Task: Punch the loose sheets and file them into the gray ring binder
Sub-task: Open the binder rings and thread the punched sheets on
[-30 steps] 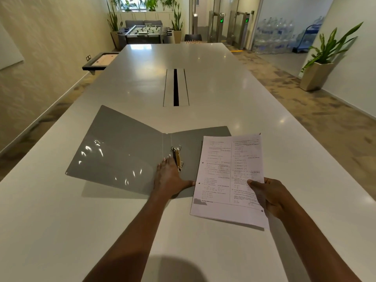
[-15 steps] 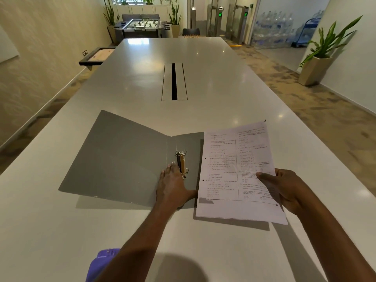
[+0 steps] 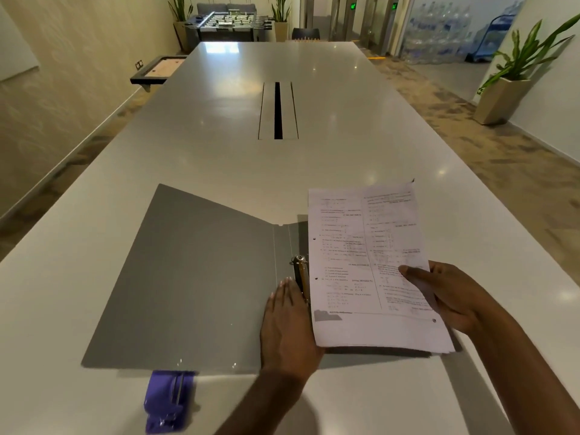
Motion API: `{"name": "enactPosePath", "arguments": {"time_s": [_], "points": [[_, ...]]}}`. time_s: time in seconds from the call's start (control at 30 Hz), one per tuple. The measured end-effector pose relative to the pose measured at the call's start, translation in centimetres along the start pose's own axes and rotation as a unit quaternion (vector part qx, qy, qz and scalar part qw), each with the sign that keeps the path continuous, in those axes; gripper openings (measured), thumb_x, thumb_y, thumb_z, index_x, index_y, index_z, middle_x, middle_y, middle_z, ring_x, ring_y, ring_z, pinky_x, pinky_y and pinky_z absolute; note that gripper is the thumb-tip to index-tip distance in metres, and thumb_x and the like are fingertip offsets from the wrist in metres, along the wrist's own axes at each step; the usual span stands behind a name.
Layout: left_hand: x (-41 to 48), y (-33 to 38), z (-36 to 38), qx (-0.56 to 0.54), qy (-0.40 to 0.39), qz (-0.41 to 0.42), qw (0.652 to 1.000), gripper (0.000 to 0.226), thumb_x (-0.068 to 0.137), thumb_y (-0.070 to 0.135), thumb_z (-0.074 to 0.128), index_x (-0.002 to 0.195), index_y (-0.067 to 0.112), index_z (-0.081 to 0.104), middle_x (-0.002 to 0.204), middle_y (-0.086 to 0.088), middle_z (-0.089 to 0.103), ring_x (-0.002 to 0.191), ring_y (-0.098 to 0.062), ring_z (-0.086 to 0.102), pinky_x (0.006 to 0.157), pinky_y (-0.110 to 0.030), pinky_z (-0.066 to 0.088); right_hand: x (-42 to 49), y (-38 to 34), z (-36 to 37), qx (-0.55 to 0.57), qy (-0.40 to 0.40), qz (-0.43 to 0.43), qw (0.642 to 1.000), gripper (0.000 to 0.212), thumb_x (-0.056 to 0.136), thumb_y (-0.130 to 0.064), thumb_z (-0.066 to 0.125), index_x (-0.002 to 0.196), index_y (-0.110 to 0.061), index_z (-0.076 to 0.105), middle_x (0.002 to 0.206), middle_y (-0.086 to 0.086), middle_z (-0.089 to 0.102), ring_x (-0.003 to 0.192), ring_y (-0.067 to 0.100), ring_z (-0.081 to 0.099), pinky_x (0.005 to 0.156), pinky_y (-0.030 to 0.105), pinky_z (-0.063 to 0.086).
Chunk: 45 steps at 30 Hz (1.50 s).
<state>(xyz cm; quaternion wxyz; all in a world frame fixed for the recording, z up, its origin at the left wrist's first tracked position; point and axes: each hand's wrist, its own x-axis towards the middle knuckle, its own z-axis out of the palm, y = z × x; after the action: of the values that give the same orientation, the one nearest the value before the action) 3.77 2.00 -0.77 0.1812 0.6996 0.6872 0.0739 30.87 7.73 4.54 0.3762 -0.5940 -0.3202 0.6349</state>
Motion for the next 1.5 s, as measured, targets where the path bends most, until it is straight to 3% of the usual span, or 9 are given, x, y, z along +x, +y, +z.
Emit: {"name": "enactPosePath", "arguments": {"time_s": [0.2,0.3,0.43,0.63,0.77,0.87,1.07,1.2,1.5], "points": [[-2.7,1.2,-0.7,-0.054,-0.079,-0.027,0.995,0.111,0.096,0.059,0.06,0.166,0.013,-0.012,0.177,-0.008,-0.008,0.163,-0.022,-0.004,0.13,-0.034,-0.005,-0.7,3.4,-1.3,0.018,0.006,0.031,0.999,0.029,0.099,-0.009,0.062,0.125,0.003,0.067,0.12,0.022,0.076,0.105,0.039,0.076,0.077,0.045,0.066],[-3.3,0.8,-2.9,-0.127,-0.117,-0.058,0.983,0.1,0.101,0.032,0.066,0.167,0.016,-0.007,0.177,-0.003,-0.002,0.163,-0.02,0.003,0.129,-0.031,0.002,-1.1,4.0,-1.7,0.02,0.016,0.035,0.999,0.028,0.099,-0.007,0.061,0.123,0.005,0.067,0.117,0.023,0.077,0.101,0.039,0.077,0.072,0.043,0.067],[-1.9,0.3,-6.9,-0.158,0.017,-0.036,0.987,0.068,0.107,0.011,0.052,0.166,0.02,0.02,0.17,-0.002,0.03,0.154,-0.017,0.032,0.124,-0.028,0.024,-1.5,4.0,-2.1,0.014,0.024,0.029,0.999,0.028,0.098,-0.007,0.062,0.123,0.006,0.067,0.116,0.023,0.077,0.099,0.039,0.077,0.071,0.042,0.067],[5.2,1.4,-8.9,-0.386,0.031,-0.088,0.918,0.02,0.104,0.03,0.062,0.113,0.017,0.074,0.119,-0.008,0.076,0.107,-0.02,0.07,0.084,-0.028,0.051,-2.1,3.2,-1.9,0.004,0.021,0.018,1.0,0.029,0.097,-0.006,0.063,0.123,0.004,0.067,0.12,0.022,0.076,0.111,0.042,0.073,0.103,0.058,0.052],[8.4,1.7,-8.3,-0.423,0.008,-0.114,0.899,0.036,0.102,0.036,0.064,0.098,0.001,0.075,0.09,-0.008,0.074,0.08,-0.021,0.067,0.083,-0.038,0.056,-2.2,2.3,-1.6,-0.013,0.024,0.021,0.999,0.026,0.097,-0.006,0.063,0.121,0.004,0.068,0.117,0.021,0.077,0.106,0.042,0.075,0.093,0.058,0.06],[9.8,1.7,-7.8,-0.348,-0.058,-0.102,0.93,0.039,0.105,0.039,0.057,0.087,0.006,0.071,0.081,-0.009,0.07,0.073,-0.021,0.064,0.067,-0.034,0.051,-1.6,2.3,-1.7,-0.014,0.041,0.03,0.999,0.028,0.096,-0.006,0.065,0.122,0.005,0.067,0.117,0.022,0.077,0.107,0.044,0.074,0.101,0.061,0.053],[15.1,-1.6,-4.0,-0.341,-0.084,-0.166,0.921,0.047,0.098,0.041,0.051,0.115,0.003,0.071,0.116,-0.024,0.073,0.108,-0.042,0.071,0.097,-0.051,0.058,-1.4,3.2,-1.4,-0.012,0.051,0.034,0.998,0.026,0.097,-0.007,0.065,0.12,0.005,0.069,0.115,0.021,0.078,0.107,0.042,0.075,0.102,0.058,0.053],[12.8,-1.1,-5.6,-0.356,-0.08,-0.179,0.914,0.022,0.105,0.026,0.059,0.097,0.011,0.072,0.093,-0.012,0.067,0.082,-0.022,0.058,0.073,-0.036,0.05,-1.2,3.2,-1.6,-0.014,0.056,0.035,0.998,0.027,0.097,-0.008,0.066,0.121,0.004,0.069,0.116,0.022,0.077,0.105,0.042,0.075,0.101,0.058,0.054],[12.1,-1.5,-4.4,-0.318,-0.047,-0.173,0.931,0.021,0.103,0.015,0.06,0.12,0.017,0.071,0.114,-0.009,0.07,0.1,-0.02,0.065,0.079,-0.032,0.055,-1.6,2.0,-1.6,-0.024,0.058,0.018,0.998,0.026,0.098,-0.009,0.065,0.122,0.0,0.069,0.118,0.018,0.078,0.106,0.038,0.076,0.102,0.056,0.054]]}}
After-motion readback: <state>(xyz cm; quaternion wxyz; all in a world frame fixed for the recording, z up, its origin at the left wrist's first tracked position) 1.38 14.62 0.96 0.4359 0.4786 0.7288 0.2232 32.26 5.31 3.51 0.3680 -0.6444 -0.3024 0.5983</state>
